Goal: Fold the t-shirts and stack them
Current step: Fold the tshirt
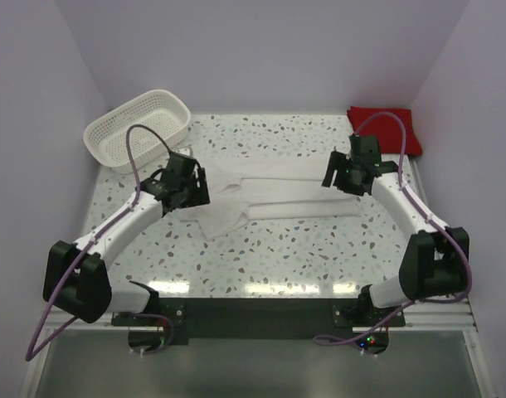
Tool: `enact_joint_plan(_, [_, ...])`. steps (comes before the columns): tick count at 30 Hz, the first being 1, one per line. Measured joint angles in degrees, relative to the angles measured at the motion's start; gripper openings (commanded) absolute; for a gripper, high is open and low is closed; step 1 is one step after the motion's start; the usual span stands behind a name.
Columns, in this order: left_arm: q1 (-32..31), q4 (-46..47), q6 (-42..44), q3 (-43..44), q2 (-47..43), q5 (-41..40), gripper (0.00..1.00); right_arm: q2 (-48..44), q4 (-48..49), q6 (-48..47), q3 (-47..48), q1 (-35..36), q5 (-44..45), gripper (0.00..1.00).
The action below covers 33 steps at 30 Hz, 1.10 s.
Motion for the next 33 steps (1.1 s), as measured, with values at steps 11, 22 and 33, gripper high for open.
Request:
enact_joint_plan(11, [-13.8, -0.6, -7.5, -10.5, 0.2, -0.4, 0.49, -17.5, -2.0, -2.5, -15.3, 7.1, -2.1, 0.75])
enact_joint_plan(22, [-15.7, 1.2, -10.0, -10.5, 8.3, -1.8, 0.35, -24.1, -3.3, -4.3, -21.4, 7.1, -5.7, 0.75])
enact_joint_plan(33, [-17.6, 0.2, -11.5, -8.2, 10.2, -4.0, 0.00, -24.4, -3.0, -4.9, -22.9, 7.1, -8.3, 0.75])
